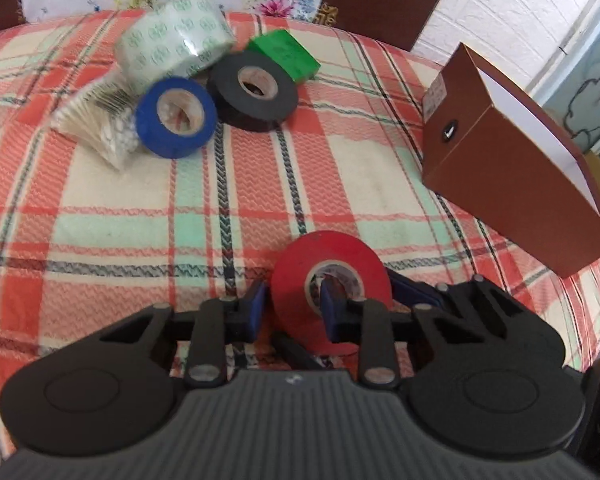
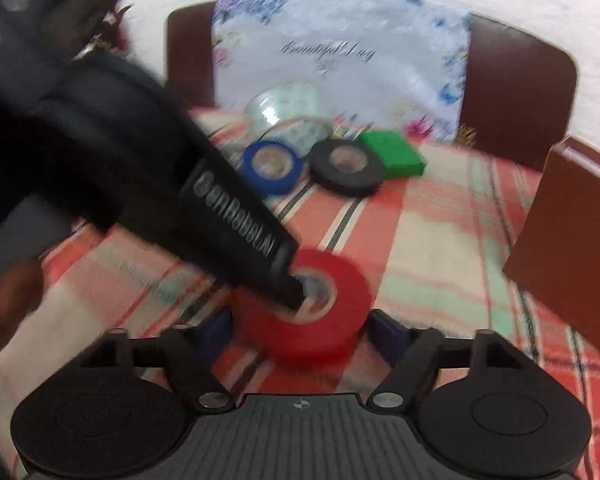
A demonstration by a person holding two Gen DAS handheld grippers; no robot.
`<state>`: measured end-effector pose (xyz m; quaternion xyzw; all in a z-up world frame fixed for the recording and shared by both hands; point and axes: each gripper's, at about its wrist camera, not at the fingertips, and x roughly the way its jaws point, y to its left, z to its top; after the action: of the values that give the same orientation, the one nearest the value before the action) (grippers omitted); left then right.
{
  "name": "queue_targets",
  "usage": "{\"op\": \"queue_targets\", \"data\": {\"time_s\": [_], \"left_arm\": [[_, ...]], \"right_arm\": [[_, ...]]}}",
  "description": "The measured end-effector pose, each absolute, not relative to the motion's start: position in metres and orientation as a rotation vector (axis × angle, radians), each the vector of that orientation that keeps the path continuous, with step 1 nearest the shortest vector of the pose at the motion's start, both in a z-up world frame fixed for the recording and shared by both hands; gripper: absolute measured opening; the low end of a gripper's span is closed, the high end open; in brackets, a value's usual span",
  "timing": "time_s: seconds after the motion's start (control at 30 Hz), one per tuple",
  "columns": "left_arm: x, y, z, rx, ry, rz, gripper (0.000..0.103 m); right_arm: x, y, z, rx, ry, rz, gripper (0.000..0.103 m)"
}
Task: Organize objects
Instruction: 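Move the left gripper to the red tape roll and grasp it, then carry the red tape into the brown box and open the left gripper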
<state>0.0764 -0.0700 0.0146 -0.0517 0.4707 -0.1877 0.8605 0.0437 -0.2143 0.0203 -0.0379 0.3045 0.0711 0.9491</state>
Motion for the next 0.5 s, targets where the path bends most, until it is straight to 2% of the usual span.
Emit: {"op": "queue_targets", "data": {"time_s": [0.17, 0.33, 0.5], "left_arm": [[0.072, -0.105, 0.080, -0.036, 0.843, -0.498, 0.030], [0.095, -0.182, 0.136, 0.042, 0.675, -0.631, 0.030], [0.133, -0.250, 0.123, 0.117, 0.677, -0.692, 0.030]], "right_arm": [[0.027, -0.243, 0.059, -0.099, 0.426, 0.068, 0.071], [0.033, -0.309, 0.112, -0.123, 0.266, -0.113, 0.071], [0.062, -0.376, 0.113, -0.059, 0.304, -0.224, 0.071]]}}
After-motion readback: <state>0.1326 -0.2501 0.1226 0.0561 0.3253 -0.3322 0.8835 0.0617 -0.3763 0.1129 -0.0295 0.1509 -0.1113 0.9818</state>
